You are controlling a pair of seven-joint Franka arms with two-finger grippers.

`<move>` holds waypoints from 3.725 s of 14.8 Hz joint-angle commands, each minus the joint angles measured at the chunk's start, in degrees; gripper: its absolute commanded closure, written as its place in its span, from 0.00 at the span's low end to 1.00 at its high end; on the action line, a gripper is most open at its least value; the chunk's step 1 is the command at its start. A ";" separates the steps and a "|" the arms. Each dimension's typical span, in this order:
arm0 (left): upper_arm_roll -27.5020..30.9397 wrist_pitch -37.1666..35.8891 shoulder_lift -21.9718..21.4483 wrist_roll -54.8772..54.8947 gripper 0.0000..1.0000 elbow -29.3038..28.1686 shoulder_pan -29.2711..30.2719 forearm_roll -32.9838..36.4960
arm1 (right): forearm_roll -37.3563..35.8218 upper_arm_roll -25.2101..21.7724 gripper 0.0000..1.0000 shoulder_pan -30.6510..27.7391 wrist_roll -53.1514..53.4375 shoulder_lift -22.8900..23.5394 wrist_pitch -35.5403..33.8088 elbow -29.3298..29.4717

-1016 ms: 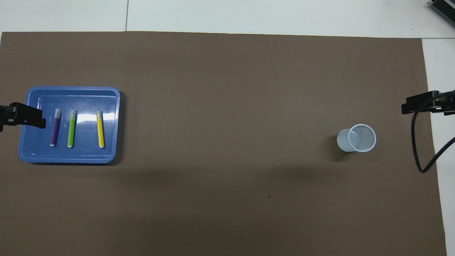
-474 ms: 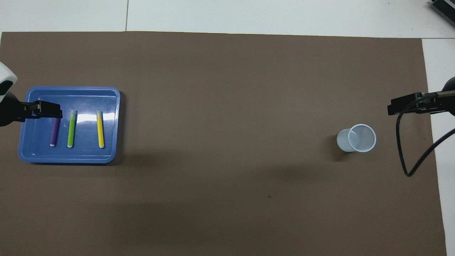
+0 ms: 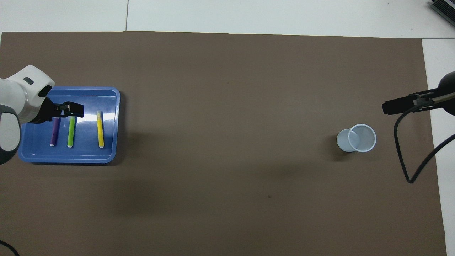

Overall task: Transfer and insert pens with both arms
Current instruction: 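Grasp the yellow pen in the tray with the left gripper, then lift the yellow pen with the left gripper while the right gripper approaches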

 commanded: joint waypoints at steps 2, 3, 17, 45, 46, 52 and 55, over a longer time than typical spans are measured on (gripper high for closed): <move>-0.11 4.92 1.23 -1.66 0.00 -3.84 0.31 -0.20 | -0.45 0.69 0.00 0.68 -1.22 -0.48 1.98 -0.84; -0.11 5.97 2.54 -3.40 0.00 -3.84 0.14 -0.20 | -0.45 0.79 0.00 1.12 -1.13 -0.57 2.07 -1.36; -0.11 14.16 10.91 -8.08 0.12 -4.72 -1.80 -0.20 | 16.60 1.14 0.00 7.80 12.39 -2.15 4.62 -7.08; -1.17 -21.79 0.10 -55.76 1.00 8.64 -12.59 -16.27 | 48.32 1.32 0.00 22.74 21.64 0.92 35.44 -21.14; -1.17 -21.79 -0.43 -59.54 1.00 8.64 -14.18 -17.94 | 49.98 1.32 0.00 23.79 20.76 1.80 36.95 -21.14; -1.78 -21.09 -2.97 -75.03 1.00 8.64 -18.76 -24.79 | 60.19 1.32 0.00 25.38 13.20 5.14 42.66 -21.06; -1.87 -20.13 -5.17 -78.12 1.00 8.38 -18.76 -27.35 | 61.85 1.40 0.00 26.34 12.06 6.02 43.99 -21.06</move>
